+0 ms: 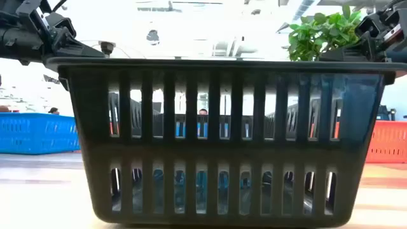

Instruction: Stack baskets by color

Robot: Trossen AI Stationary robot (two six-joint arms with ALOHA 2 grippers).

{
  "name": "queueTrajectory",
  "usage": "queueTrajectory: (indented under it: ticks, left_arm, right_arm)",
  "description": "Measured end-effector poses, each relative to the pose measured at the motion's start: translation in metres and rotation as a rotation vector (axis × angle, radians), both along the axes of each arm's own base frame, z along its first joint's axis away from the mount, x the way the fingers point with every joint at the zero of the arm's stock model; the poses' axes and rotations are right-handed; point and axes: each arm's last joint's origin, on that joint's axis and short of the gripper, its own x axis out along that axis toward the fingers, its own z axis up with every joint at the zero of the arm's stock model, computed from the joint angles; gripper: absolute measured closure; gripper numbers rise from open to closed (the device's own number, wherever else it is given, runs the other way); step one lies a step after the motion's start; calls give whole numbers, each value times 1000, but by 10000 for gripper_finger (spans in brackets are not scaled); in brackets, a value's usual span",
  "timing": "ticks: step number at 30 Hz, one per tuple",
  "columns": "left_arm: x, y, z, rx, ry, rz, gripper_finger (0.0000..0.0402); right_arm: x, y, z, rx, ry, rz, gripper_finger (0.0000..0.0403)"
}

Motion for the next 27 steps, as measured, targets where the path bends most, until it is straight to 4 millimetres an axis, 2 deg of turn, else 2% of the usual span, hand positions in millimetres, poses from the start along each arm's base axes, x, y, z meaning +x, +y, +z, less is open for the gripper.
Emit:
queueTrajectory:
  ticks: [15,19,23,27]
  left_arm:
    - [0,0,0,-2,-5,1,401]
    - [0,0,6,-12,-64,1,401]
    - [0,0,13,-10,-135,1,401]
    - [-4,0,30,45,-157,9,401]
  right_arm:
    - [0,0,0,0,-3,0,344]
    - [-1,0,3,0,-18,-2,344]
    - [-4,0,19,-1,-75,-2,344]
    - [-8,0,35,-3,-116,-2,344]
